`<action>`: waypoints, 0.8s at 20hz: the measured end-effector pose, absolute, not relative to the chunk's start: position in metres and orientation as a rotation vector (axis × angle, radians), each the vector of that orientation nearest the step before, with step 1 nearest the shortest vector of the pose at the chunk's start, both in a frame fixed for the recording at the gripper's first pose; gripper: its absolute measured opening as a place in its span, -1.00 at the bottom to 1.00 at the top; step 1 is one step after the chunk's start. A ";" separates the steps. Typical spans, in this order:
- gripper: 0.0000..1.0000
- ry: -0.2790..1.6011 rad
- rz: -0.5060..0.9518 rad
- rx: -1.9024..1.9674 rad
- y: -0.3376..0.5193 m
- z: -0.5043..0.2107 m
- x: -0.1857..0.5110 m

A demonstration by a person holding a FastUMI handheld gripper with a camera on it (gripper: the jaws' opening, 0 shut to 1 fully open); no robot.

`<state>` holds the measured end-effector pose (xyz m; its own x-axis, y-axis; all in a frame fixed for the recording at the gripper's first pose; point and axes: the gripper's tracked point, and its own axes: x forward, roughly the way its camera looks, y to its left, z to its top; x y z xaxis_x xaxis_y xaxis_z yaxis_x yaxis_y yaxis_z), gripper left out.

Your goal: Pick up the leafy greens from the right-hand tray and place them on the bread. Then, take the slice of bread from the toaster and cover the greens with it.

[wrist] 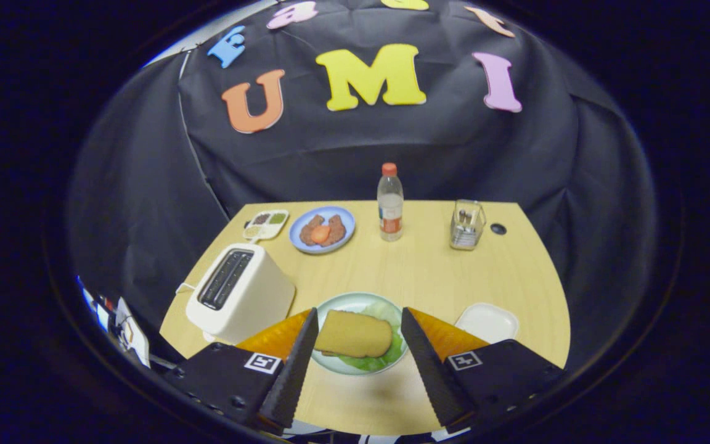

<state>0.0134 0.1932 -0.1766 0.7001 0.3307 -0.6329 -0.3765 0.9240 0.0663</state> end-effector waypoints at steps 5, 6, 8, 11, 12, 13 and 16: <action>0.76 0.512 0.387 -0.080 0.184 -0.097 -0.014; 0.80 0.473 0.379 -0.076 0.181 -0.081 -0.017; 0.87 0.378 0.342 -0.088 0.168 -0.053 -0.021; 0.91 0.282 0.323 -0.105 0.161 -0.026 -0.038; 0.91 0.251 0.307 -0.109 0.156 -0.018 -0.044; 0.91 0.219 0.291 -0.114 0.151 -0.009 -0.049; 0.91 0.113 0.256 -0.136 0.143 0.009 -0.071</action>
